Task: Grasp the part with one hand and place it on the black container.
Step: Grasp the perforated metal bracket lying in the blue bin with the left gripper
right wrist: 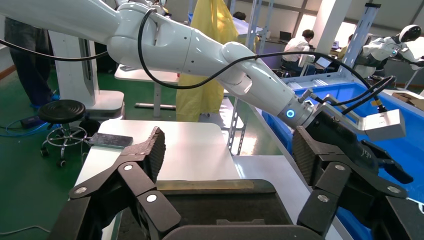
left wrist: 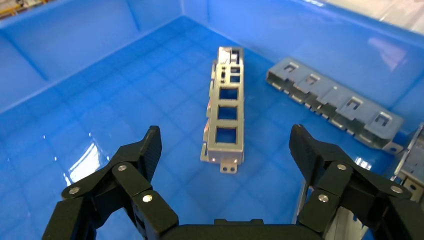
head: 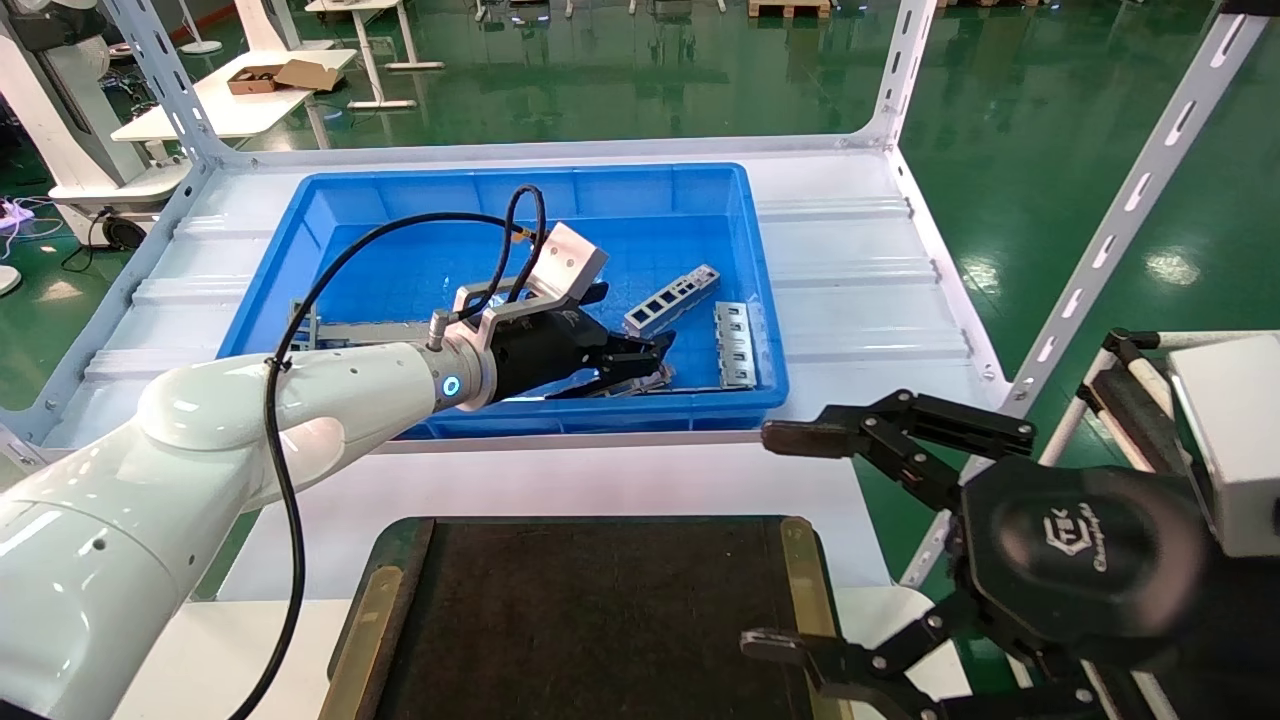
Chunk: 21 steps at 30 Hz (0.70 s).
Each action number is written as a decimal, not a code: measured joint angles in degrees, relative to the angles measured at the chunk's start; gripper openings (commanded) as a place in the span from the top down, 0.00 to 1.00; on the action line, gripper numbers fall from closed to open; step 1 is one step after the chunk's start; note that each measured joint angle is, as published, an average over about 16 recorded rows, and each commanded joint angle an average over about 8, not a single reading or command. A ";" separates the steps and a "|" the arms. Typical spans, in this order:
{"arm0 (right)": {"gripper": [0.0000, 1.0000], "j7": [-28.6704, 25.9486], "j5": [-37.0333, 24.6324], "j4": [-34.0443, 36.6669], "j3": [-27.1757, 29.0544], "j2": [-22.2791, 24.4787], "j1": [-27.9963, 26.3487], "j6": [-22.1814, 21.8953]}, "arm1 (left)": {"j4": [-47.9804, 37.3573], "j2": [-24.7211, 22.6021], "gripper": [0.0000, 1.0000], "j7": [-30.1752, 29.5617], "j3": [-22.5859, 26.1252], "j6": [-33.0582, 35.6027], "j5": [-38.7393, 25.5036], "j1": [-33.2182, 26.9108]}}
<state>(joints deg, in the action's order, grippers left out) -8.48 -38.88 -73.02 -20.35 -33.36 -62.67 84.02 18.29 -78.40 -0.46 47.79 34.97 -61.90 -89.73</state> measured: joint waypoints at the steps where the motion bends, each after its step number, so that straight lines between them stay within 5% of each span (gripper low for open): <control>1: 1.00 0.00 0.00 0.00 0.00 0.00 0.00 0.00 | 0.09 0.01 1.00 -0.25 0.49 -0.31 0.30 0.04; 21: 1.00 0.01 0.01 0.00 -0.02 0.01 0.00 -0.01 | 1.31 0.11 1.00 -2.63 8.41 -4.54 6.45 0.27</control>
<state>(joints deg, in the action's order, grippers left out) -8.47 -38.87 -73.02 -20.37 -33.35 -62.68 84.02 19.60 -78.29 -3.08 56.20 30.43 -55.45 -89.46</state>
